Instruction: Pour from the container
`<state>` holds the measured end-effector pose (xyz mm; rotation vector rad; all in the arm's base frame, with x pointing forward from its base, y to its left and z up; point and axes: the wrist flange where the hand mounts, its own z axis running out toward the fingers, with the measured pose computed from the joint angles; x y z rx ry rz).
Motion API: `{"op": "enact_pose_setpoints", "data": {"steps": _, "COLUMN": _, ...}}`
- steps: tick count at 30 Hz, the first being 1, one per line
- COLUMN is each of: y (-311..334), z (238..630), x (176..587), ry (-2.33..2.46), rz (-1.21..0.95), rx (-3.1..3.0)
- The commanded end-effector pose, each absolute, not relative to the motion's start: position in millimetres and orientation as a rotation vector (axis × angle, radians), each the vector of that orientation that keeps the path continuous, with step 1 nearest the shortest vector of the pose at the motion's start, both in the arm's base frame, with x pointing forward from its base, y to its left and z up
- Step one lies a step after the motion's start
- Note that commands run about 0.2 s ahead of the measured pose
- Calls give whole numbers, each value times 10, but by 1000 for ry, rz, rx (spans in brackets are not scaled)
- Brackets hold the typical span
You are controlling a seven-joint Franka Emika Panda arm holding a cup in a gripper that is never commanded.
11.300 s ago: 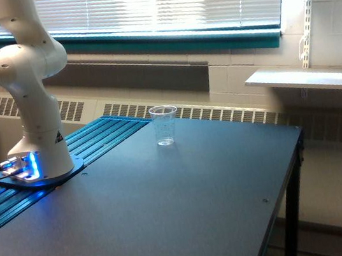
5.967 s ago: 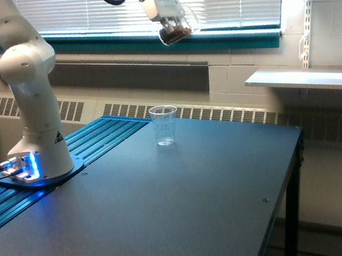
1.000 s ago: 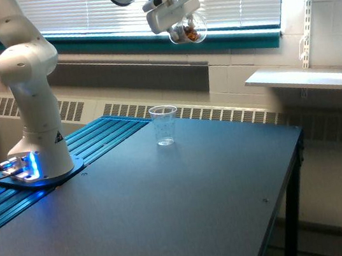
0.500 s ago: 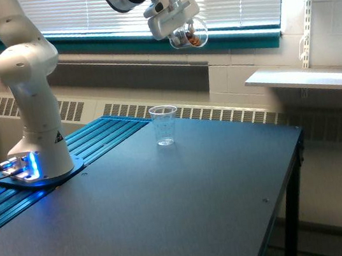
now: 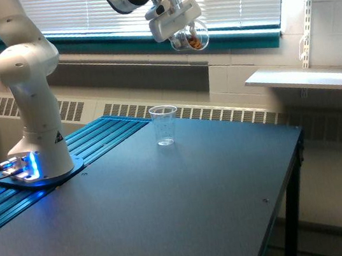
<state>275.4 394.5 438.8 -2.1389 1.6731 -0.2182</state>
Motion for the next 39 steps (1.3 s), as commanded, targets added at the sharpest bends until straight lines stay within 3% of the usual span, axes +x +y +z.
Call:
{"op": "enact_pose_setpoints", "data": {"steps": 1, "y": 3972, "z": 4424, "x": 2828, "ry": 1723, "rz": -182, "rx": -2066}}
{"op": "enact_pose_setpoints", "data": {"steps": 39, "y": 4120, "z": 4399, "x": 2910, "ry": 1845, "rz": -81, "rx": -1934}}
